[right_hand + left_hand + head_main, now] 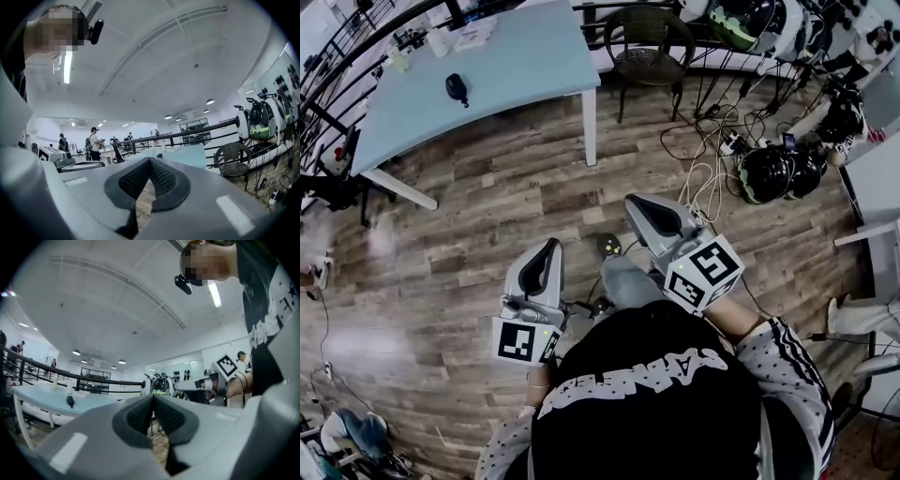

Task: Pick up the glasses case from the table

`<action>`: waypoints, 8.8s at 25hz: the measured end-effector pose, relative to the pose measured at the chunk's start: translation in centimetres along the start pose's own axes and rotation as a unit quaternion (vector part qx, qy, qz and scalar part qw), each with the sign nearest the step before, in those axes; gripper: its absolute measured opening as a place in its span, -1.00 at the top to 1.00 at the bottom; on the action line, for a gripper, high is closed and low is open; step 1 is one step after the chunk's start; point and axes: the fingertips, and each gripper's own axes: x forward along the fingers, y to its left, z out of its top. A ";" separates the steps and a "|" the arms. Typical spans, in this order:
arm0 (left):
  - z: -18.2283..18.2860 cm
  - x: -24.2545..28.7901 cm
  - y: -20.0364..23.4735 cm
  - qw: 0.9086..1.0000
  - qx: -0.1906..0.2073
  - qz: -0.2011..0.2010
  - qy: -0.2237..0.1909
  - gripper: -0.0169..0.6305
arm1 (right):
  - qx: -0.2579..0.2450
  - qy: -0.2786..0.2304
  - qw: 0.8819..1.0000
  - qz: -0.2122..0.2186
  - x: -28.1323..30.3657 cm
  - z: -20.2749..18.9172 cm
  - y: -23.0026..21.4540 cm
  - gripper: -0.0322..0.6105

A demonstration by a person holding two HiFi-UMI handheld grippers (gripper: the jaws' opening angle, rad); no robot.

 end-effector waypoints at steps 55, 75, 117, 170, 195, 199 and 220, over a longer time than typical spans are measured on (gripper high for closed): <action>1.3 21.2 24.5 0.993 0.029 0.107 0.029 0.95 | 0.045 -0.035 0.996 0.062 30.5 5.2 -18.6 0.89; 0.4 24.9 26.6 0.995 0.029 0.088 0.043 0.95 | 0.071 -0.034 0.996 0.048 33.8 4.8 -21.6 0.89; 0.2 25.6 60.7 0.998 0.006 0.051 0.040 0.95 | 0.047 -0.008 0.997 -0.058 61.8 6.4 -14.0 0.89; -1.3 18.4 87.6 0.985 -0.004 0.164 0.055 0.95 | -0.020 0.225 0.974 -0.027 94.5 -9.1 -5.8 0.08; -2.9 19.0 91.8 0.977 -0.017 0.198 0.071 0.95 | -0.040 0.348 0.935 -0.059 100.1 -17.6 -8.2 -0.27; -3.0 18.6 91.9 0.976 -0.018 0.204 0.071 0.95 | -0.042 0.356 0.932 -0.060 100.3 -18.3 -8.0 -0.28; -2.3 18.2 91.1 0.975 -0.011 0.208 0.071 0.95 | 0.015 0.322 0.945 -0.061 99.2 -15.8 -8.6 -0.29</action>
